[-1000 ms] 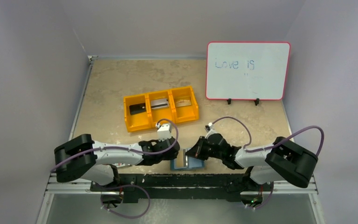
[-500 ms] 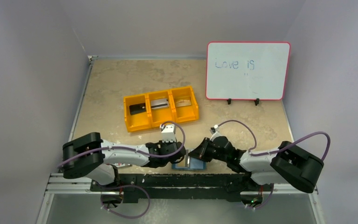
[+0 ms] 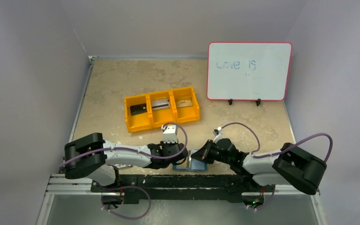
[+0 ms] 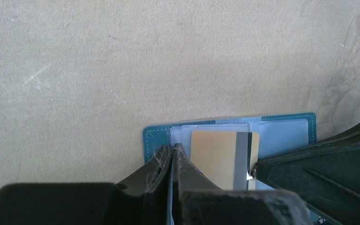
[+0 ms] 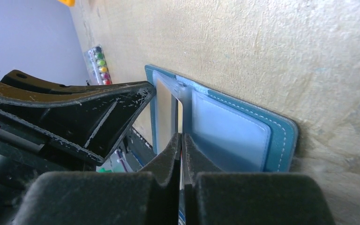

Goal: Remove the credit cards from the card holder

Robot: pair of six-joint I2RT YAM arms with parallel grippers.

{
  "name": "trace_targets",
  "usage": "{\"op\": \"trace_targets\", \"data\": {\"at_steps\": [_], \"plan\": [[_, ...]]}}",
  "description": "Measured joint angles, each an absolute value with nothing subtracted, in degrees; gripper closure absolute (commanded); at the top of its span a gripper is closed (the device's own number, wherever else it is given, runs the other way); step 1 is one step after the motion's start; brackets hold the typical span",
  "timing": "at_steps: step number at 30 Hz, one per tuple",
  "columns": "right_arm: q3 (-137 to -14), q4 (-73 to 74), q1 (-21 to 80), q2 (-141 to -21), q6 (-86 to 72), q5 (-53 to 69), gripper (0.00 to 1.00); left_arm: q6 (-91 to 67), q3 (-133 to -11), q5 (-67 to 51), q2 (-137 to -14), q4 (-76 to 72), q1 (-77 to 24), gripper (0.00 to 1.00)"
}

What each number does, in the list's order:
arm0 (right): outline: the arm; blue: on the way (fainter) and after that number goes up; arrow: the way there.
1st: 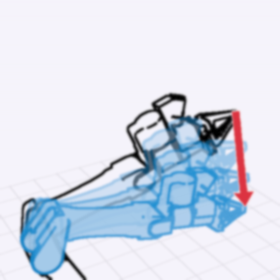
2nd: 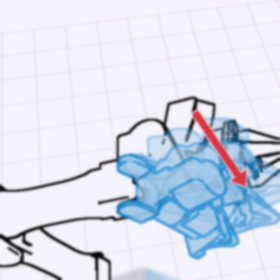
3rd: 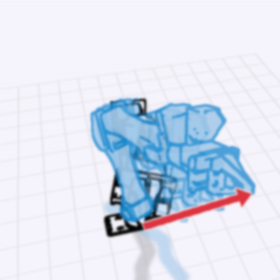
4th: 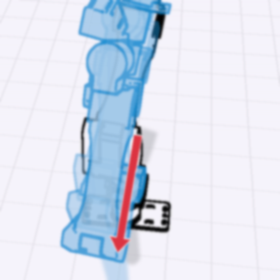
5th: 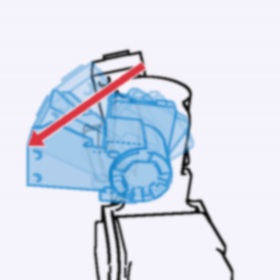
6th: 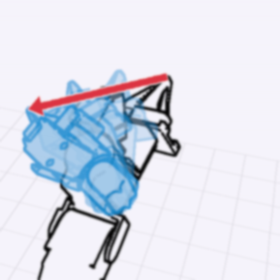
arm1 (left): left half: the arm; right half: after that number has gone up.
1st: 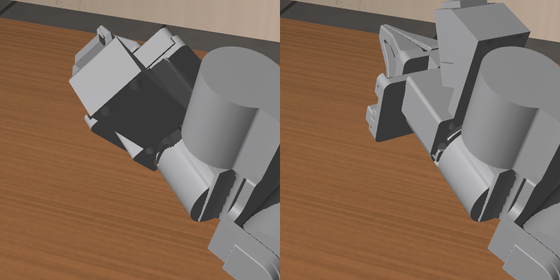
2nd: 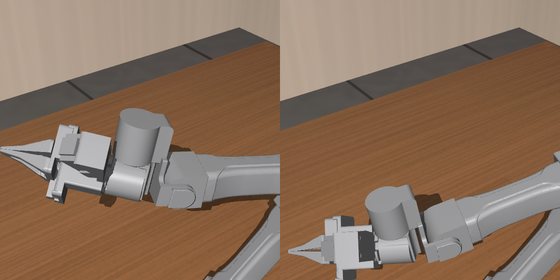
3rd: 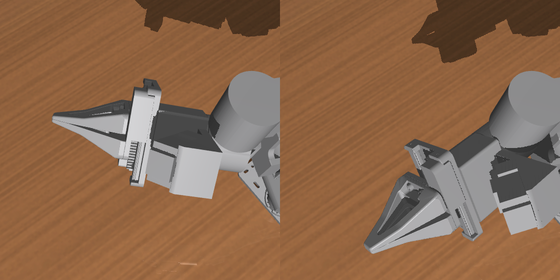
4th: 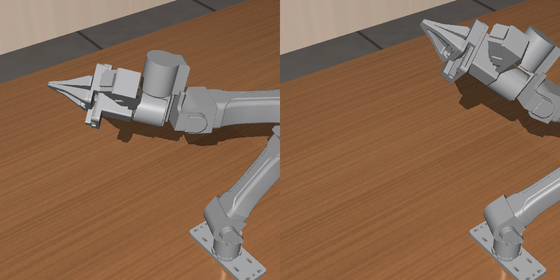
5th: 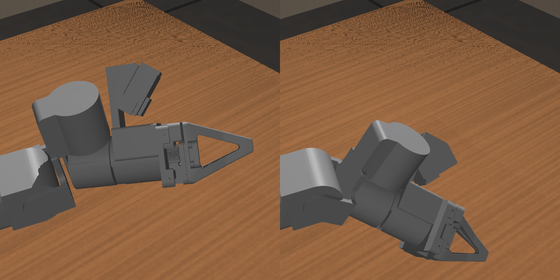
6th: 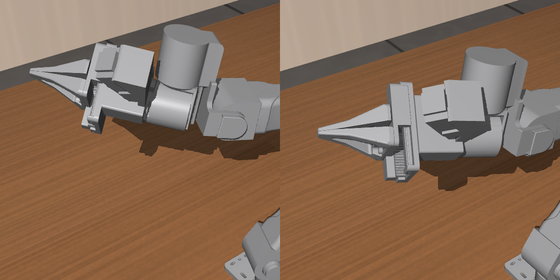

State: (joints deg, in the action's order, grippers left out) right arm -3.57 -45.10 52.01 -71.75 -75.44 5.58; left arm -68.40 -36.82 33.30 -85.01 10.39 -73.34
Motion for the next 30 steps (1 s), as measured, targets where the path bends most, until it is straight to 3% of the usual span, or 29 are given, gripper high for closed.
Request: {"op": "trace_targets", "data": {"at_steps": [14, 18, 21, 26, 30], "plan": [[-1.7, -35.5, 50.1, -59.2, -75.6, 4.2, 1.0, -68.3, -36.9, 33.5, -85.1, 10.5, -73.6, 0.99], [-1.7, -34.9, 50.1, -60.4, -75.1, 4.2, 0.95, -68.3, -37.0, 33.5, -85.0, 10.5, -73.6, 0.97], [-2.0, -35.3, 50.1, -62.9, -74.8, 4.4, 0.83, -68.2, -37.0, 33.5, -85.0, 10.5, -73.6, 0.96], [-2.0, -39.5, 50.1, -65.4, -75.2, 5.4, 0.73, -67.9, -37.0, 33.5, -84.9, 10.5, -73.6, 0.96], [-2.0, -40.7, 50.1, -66.3, -75.2, 5.6, 0.72, -67.9, -37.0, 33.5, -84.9, 10.5, -73.7, 0.96]]}}
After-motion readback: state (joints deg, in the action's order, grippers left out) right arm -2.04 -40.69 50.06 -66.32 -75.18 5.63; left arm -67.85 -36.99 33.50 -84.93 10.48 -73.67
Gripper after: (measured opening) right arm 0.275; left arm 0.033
